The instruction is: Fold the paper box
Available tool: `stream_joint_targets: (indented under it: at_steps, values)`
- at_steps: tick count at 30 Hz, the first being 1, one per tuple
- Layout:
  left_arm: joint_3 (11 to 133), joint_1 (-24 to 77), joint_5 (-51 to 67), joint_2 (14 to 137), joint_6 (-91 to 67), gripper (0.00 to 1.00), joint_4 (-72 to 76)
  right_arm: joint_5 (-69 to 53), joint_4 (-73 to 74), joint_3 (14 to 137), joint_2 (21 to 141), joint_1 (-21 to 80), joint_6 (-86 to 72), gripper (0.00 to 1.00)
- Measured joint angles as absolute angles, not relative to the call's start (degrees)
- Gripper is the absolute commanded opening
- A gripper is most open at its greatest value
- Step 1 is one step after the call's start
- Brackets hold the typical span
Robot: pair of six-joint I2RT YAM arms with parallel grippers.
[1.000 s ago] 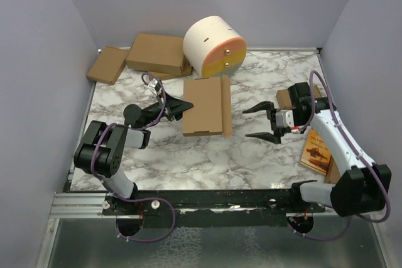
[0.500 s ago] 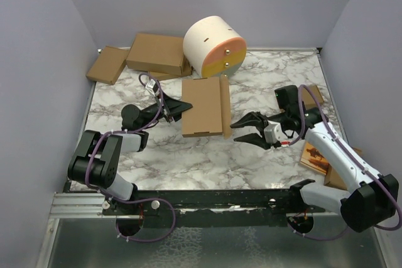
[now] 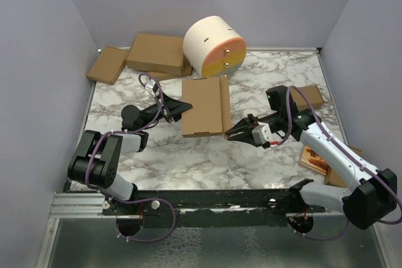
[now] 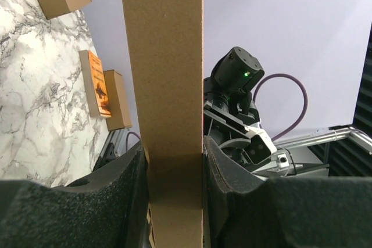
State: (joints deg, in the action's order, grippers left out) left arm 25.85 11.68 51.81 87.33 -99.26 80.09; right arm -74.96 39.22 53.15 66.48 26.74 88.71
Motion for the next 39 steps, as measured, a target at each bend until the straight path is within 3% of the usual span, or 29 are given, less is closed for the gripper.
stream_joint_targets:
  at_steps: [16,39]
  values:
    - [25.8,11.68,51.83,87.88,-99.92,0.05,82.37,-73.14,35.83,53.15,66.46,26.74,80.51,0.05]
    - [28.77,11.03,53.63,87.85,-95.42,0.05,85.91,-69.78,24.4,53.15,66.81,26.74,55.05,0.01]
